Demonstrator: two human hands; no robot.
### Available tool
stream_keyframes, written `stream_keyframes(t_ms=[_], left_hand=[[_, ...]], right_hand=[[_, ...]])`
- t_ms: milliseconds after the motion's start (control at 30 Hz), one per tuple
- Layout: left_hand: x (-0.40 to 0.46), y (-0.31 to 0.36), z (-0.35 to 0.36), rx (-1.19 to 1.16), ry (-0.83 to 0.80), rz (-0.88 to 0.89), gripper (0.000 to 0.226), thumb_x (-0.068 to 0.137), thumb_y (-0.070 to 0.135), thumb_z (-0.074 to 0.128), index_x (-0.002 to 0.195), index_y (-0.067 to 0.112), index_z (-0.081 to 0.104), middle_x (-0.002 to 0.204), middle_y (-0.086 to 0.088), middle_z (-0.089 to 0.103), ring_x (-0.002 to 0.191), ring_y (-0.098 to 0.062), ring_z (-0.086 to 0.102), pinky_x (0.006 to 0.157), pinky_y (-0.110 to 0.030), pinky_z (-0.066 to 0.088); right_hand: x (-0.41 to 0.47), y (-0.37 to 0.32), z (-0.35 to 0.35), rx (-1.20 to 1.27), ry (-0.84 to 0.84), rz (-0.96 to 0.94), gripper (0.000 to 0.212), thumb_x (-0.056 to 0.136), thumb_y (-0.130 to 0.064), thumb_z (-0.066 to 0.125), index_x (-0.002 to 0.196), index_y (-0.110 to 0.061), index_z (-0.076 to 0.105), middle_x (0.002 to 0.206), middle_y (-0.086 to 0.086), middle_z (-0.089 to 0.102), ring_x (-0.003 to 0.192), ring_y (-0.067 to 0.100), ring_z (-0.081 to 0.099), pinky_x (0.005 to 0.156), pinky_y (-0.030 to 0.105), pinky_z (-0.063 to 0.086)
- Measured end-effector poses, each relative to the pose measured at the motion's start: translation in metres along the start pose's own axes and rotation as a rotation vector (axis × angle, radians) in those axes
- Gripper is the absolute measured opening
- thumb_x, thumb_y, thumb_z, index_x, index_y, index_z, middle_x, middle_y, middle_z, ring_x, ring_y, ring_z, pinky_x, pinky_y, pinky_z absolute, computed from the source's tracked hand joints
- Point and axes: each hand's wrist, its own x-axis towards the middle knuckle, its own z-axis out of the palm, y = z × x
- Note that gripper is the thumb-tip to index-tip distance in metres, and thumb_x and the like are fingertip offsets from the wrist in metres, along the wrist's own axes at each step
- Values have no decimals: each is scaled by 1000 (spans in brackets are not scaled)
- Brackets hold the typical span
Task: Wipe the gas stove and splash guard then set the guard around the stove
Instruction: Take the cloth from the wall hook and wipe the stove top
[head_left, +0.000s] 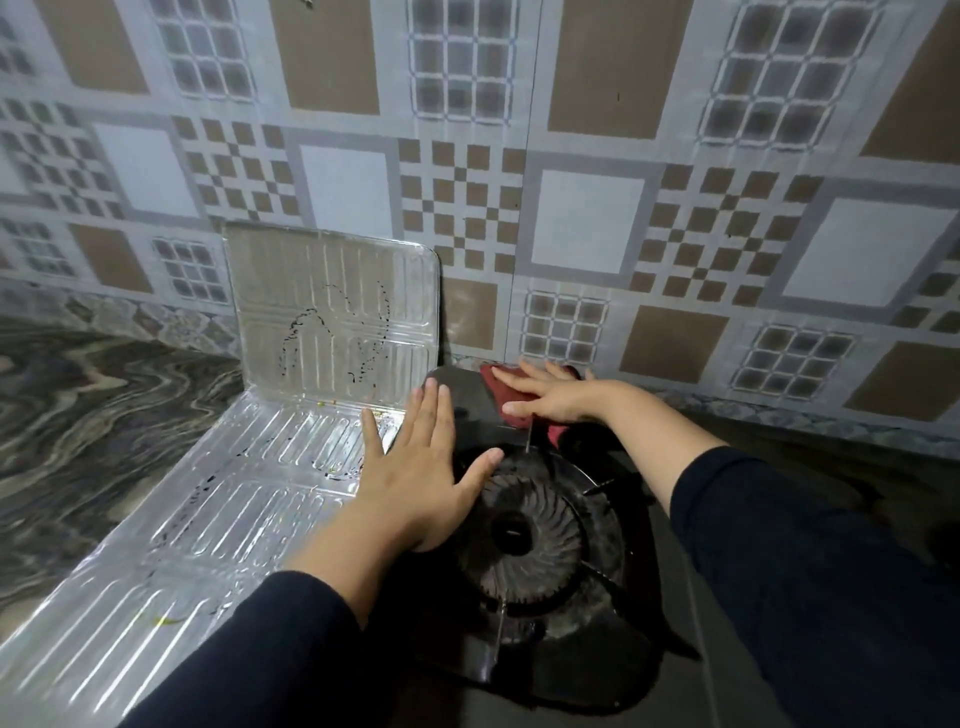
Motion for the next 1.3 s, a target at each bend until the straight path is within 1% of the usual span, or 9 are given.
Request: stream_keyframes(t_ms=[200,367,500,567,633,733,833,1000,1300], left_hand=[[0,1,0,-10,14,-17,88,85,70,8,148,15,-21,157,1,-25,142,-10,-27,109,-53,-27],[0,1,1,-22,19,-23,90,81,70,4,148,16,-21,157,1,-26,142,-9,-28,108,-52,-28],[0,2,1,-18,19,-33,84,87,67,9,149,17,-19,158,2,-24,142,-7,-27,109,-53,-28],[0,2,0,-15,17,-31,83,89,66,11,149,17,-18,158,2,-23,143,-7,-25,108,-53,-27],[-1,2,-1,-12,16,-26,83,89,66,12,149,17,-17,159,2,-22,144,-8,-23,109,-54,-26],[-1,3,-3,-2,3,-22,85,89,68,12,150,16,-15,159,2,-19,144,-8,-21,111,-56,-23],[0,4,-5,25,-22,-22,89,87,71,13,149,14,-16,159,1,-19,145,-10,-20,109,-55,-24],[1,2,-4,55,-25,-2,93,84,74,10,149,13,-15,160,0,-18,146,-11,-19,109,-56,-24],[-1,2,-4,64,-14,15,97,81,78,7,150,13,-12,161,-2,-14,147,-13,-15,110,-58,-20]], right_hand=[[41,-39,-16,1,-88,-186,68,89,-64,38,144,-52,0,161,-4,-12,146,26,-17,115,58,-9],[48,-55,-15,-46,-79,-284,55,94,-56,37,144,-51,15,160,-7,-15,146,24,-18,113,59,-11],[42,-46,-10,140,-103,-388,48,95,-15,51,140,-31,43,161,-11,-7,146,22,-18,118,55,4],[33,-41,-9,307,-91,-327,56,88,4,48,134,-27,52,161,-8,-3,148,24,-6,115,42,24],[21,-33,-9,348,-45,-267,59,85,7,42,130,-29,56,162,-4,0,148,24,2,111,30,21],[1,-21,-5,327,1,-251,47,91,-11,43,129,-36,54,161,-4,7,148,22,-8,117,45,-8],[-17,-4,4,232,53,-111,42,94,-47,32,135,-57,34,161,-6,-3,147,23,-14,112,57,-18],[-54,27,23,126,139,86,42,99,-54,14,141,-58,11,160,-7,-12,146,21,-19,111,57,-20],[-120,48,48,206,162,326,44,100,-49,11,143,-55,4,158,-8,-20,144,23,-25,110,60,-19]])
